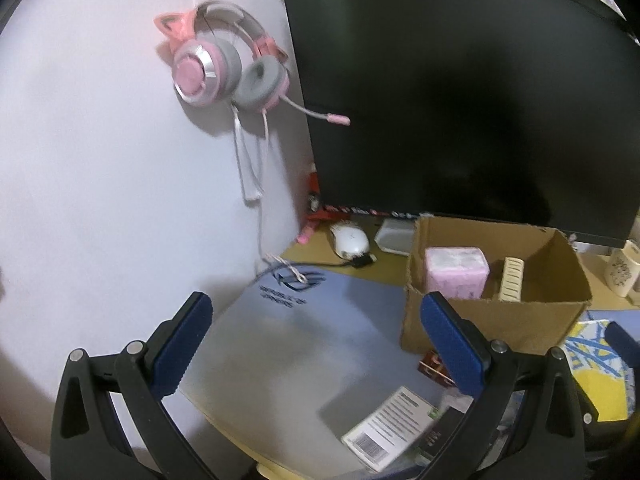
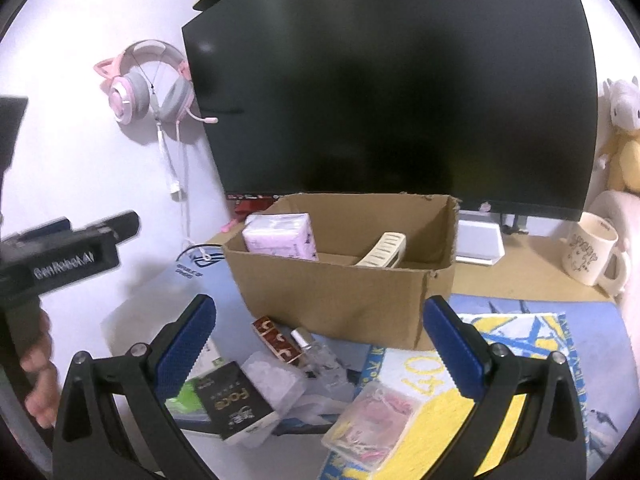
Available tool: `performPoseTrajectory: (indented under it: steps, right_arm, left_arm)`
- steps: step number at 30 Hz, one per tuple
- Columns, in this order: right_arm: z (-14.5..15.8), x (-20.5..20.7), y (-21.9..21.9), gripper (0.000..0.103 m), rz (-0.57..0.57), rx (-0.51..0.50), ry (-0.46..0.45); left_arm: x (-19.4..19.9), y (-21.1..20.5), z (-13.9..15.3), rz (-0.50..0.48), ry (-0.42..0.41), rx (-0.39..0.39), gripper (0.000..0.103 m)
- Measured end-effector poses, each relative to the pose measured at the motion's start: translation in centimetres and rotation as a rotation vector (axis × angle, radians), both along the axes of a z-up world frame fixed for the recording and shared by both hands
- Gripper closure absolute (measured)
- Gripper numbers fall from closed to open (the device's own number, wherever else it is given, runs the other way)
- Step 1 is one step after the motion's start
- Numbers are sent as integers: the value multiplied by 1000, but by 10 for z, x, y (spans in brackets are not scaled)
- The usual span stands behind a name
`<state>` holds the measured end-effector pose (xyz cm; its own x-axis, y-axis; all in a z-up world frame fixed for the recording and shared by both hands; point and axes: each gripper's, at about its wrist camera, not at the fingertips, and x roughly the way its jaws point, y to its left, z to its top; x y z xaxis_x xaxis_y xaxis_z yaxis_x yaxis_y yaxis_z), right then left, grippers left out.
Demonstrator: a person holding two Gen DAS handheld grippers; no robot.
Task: Organize objects
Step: 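Withdraw both tools from the box back toward the remaining items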
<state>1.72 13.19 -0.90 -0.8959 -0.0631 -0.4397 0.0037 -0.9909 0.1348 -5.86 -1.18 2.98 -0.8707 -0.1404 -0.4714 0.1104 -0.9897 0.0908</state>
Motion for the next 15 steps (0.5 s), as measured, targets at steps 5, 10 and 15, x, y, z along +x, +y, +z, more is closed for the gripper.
performPoseTrajectory:
  steps: [5, 10, 15]
  right_arm:
    - [-8, 2, -13, 0, 16, 65, -23]
    - [-15, 4, -19, 0, 17, 89, -39]
    - [-21, 5, -24, 0, 20, 94, -50]
  left_arm:
    - [4, -6, -17, -38, -36, 52, 0]
    - [8, -11, -35, -49, -61, 64, 0]
    - [11, -15, -48, -58, -80, 76, 0]
